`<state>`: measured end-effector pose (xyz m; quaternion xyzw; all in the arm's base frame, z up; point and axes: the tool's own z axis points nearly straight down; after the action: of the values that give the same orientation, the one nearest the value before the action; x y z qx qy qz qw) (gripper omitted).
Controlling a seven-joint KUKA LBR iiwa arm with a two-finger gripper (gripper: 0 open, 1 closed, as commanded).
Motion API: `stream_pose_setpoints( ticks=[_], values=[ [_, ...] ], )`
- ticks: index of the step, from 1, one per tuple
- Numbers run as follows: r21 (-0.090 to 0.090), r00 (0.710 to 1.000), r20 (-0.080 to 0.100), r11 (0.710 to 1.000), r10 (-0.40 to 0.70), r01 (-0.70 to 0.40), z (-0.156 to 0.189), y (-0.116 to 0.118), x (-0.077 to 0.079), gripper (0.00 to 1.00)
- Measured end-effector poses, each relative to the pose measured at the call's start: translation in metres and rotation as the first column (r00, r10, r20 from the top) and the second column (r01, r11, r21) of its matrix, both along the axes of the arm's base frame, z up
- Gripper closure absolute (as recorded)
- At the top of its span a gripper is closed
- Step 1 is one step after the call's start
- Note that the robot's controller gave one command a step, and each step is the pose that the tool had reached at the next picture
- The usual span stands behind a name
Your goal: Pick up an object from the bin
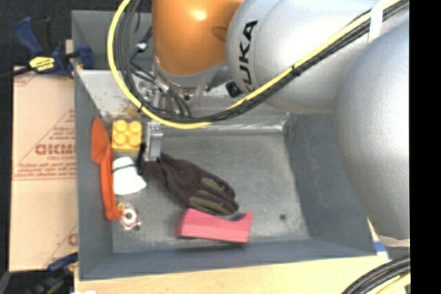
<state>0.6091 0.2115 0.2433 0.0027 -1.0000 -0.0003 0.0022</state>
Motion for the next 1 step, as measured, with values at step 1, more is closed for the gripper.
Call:
stream_pose_setpoints(
  ticks=[1],
  values=[
    [0.001, 1.000, 0.006, 1.000, -0.005, 0.005, 0.0049, -0.0019, 0.0007, 0.00]
  ],
)
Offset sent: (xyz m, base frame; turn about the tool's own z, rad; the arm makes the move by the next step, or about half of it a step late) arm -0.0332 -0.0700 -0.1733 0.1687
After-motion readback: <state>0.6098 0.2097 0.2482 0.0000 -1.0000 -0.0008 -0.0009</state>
